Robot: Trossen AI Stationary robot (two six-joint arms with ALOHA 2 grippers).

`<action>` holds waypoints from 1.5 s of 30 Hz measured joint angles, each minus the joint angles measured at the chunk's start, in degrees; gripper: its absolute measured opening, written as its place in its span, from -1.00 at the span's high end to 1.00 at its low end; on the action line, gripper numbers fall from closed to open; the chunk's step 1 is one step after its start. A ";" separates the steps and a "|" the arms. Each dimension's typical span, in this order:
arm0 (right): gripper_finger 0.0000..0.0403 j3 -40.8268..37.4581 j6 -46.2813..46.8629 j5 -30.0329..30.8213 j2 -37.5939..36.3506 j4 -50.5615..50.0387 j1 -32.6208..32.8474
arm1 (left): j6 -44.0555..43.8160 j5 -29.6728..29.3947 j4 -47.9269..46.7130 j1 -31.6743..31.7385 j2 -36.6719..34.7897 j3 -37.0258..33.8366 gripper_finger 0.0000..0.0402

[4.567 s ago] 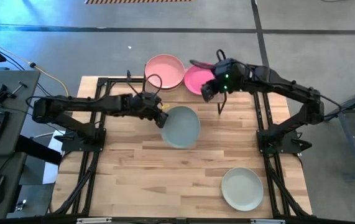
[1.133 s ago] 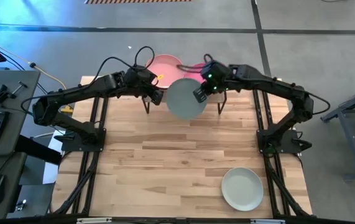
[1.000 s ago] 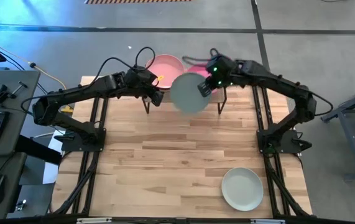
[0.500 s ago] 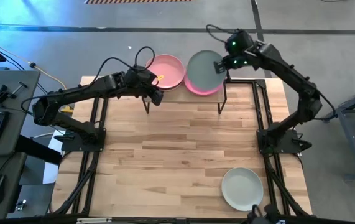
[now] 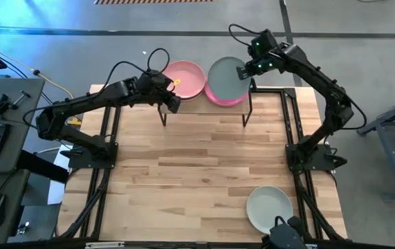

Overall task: Place and stack plates onto a shelf
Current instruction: Stack the blue plate on top of the pink plate on the shelf, then stack the gray plate on top of the blue plate on the shelf

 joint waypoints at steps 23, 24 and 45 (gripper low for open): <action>0.98 0.00 -1.14 -1.38 3.14 -0.90 0.41 | 1.01 -0.09 -0.03 0.24 -0.02 0.02 0.34; 0.96 0.00 -1.64 -1.27 3.14 -0.89 0.55 | 0.98 -0.09 -0.03 0.24 -0.02 0.02 0.33; 0.52 0.00 -3.42 2.22 2.80 -3.24 1.99 | 0.92 -0.07 -0.08 0.24 -0.02 0.07 0.34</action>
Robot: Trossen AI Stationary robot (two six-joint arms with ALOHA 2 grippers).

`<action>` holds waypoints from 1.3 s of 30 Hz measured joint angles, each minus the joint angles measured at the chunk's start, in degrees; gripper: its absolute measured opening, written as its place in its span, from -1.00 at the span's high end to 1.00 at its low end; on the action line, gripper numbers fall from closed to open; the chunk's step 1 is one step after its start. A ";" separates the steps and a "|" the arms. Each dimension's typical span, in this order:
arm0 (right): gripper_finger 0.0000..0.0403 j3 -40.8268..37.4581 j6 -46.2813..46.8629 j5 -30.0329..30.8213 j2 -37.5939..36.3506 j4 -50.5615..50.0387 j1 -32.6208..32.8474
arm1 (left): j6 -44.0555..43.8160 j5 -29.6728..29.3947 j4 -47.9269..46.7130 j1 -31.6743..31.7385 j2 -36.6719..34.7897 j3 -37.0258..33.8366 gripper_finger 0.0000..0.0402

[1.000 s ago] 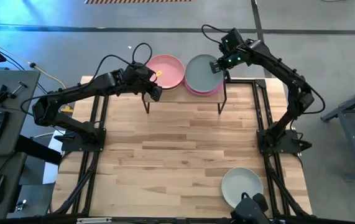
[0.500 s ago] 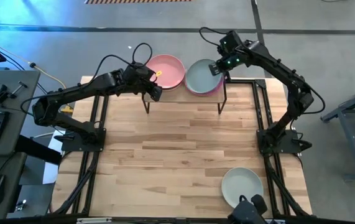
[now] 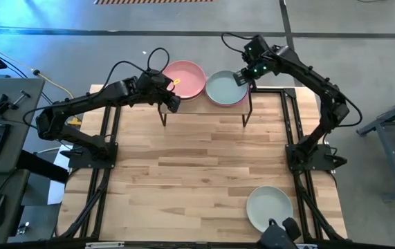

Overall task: Place and stack plates onto a shelf
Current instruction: Stack the gray plate on top of the blue plate on the shelf

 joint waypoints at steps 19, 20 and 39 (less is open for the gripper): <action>0.51 -0.03 -2.52 -9.63 -11.66 -28.64 8.60 | -0.55 0.85 -4.44 -5.29 -0.02 0.02 0.34; 0.51 -0.54 -2.47 -9.70 -12.31 -28.25 10.56 | -0.55 0.85 -5.03 -5.79 -0.02 0.02 0.34; 0.51 -41.89 34.70 -13.60 -34.53 -6.98 46.87 | -0.93 2.01 -10.58 -16.27 -0.02 0.01 0.34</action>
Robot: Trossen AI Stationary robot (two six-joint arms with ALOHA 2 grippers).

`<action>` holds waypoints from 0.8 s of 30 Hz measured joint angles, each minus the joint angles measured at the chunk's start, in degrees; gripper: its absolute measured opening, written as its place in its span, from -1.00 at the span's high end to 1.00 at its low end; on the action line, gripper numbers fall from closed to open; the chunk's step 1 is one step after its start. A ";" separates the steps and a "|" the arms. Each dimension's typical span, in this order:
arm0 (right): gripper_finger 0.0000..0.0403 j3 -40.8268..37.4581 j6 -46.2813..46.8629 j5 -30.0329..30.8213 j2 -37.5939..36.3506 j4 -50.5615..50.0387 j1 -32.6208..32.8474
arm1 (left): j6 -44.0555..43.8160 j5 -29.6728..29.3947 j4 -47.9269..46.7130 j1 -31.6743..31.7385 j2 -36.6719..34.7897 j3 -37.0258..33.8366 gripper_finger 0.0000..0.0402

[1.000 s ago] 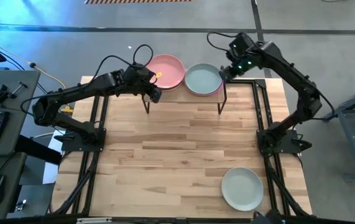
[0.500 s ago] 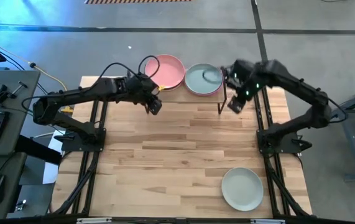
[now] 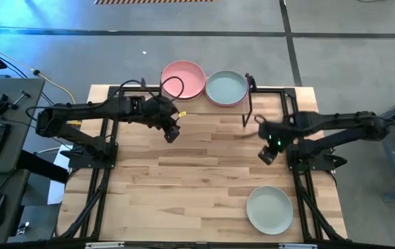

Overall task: Place and stack plates onto a shelf
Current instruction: Stack the gray plate on top of the blue plate on the shelf

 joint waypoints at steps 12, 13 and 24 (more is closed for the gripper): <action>0.51 -12.26 10.65 1.94 2.31 15.08 21.43 | -0.47 -0.07 -0.25 -4.55 0.00 -0.01 0.34; 0.51 -12.75 11.67 2.06 2.90 16.18 22.63 | -0.91 -0.07 -0.28 -4.87 0.00 -0.01 0.34; 0.51 -13.30 15.41 4.63 11.76 18.64 32.19 | -3.14 -0.42 -0.18 -7.16 0.00 -0.01 0.34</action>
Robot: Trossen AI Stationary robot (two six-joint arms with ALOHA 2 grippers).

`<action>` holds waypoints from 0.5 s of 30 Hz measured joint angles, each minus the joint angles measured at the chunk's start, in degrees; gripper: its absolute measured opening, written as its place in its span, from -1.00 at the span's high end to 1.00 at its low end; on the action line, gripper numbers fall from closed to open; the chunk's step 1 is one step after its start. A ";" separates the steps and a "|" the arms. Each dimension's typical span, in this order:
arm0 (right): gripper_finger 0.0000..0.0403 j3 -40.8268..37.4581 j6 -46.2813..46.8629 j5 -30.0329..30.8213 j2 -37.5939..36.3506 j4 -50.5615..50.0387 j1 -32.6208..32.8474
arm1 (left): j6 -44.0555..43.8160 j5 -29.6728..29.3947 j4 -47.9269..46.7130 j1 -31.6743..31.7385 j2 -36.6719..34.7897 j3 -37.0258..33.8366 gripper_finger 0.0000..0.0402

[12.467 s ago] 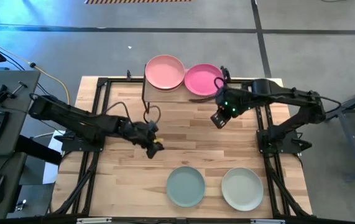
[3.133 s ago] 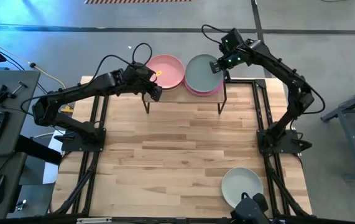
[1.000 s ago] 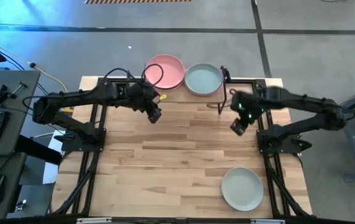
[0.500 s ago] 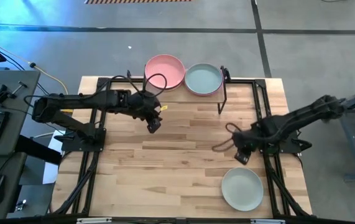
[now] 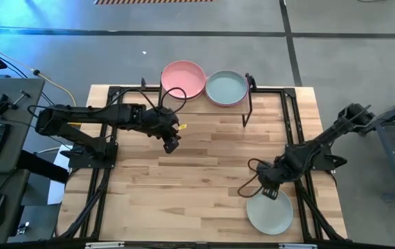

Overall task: Place and stack plates onto a shelf
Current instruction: Stack the gray plate on top of the blue plate on the shelf

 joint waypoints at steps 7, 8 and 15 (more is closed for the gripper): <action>0.51 0.02 0.45 2.43 5.78 0.73 2.52 | -1.06 -0.04 0.07 -0.42 0.00 0.00 0.34; 0.51 0.02 0.41 2.45 6.41 1.41 2.68 | -1.09 -0.04 0.08 -0.42 0.00 0.00 0.34; 0.51 0.04 0.05 2.47 9.13 4.30 3.56 | -1.33 -0.17 0.13 -0.42 0.00 -0.04 0.34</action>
